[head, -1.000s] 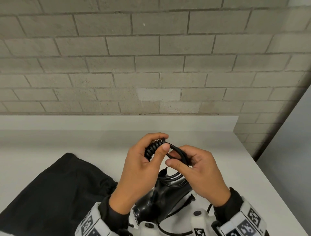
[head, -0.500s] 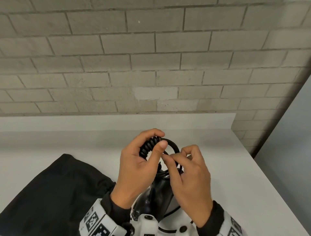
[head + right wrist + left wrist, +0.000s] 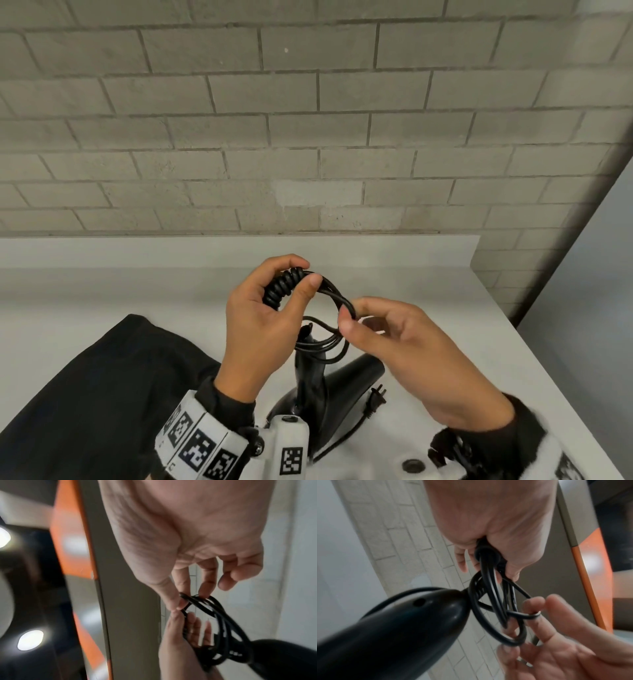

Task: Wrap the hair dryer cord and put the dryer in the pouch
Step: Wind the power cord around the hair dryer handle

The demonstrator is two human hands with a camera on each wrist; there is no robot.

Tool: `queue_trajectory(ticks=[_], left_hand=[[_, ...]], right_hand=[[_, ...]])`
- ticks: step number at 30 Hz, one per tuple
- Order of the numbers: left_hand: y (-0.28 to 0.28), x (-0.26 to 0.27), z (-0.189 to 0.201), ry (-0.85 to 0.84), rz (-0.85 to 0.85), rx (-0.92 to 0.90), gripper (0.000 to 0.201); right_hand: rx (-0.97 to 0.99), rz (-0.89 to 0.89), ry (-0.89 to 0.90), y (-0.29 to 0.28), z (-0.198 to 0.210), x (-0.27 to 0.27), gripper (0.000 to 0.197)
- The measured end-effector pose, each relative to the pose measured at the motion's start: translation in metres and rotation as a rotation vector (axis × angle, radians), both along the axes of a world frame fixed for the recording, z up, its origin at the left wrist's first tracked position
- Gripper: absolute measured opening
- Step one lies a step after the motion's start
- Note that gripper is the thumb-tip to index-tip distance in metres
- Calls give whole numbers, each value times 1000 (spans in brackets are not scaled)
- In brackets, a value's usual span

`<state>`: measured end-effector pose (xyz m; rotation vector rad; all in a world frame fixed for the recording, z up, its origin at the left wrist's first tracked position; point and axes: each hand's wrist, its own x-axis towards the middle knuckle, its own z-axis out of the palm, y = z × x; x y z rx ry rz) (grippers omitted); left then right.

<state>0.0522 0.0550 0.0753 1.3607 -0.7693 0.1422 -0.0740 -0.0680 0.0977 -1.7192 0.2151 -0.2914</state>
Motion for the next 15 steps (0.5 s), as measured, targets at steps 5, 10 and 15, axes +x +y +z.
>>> queue_trajectory(ticks=[5, 10, 15], left_hand=[[-2, 0, -3, -29, 31, 16, 16], [-8, -1, -5, -109, 66, 26, 14], [-10, -1, -6, -138, 75, 29, 14]], right_hand=[[-164, -162, -84, 8, -11, -8, 14], [-745, -508, -192, 16, -20, -16, 24], [-424, -344, -195, 14, -18, -17, 23]])
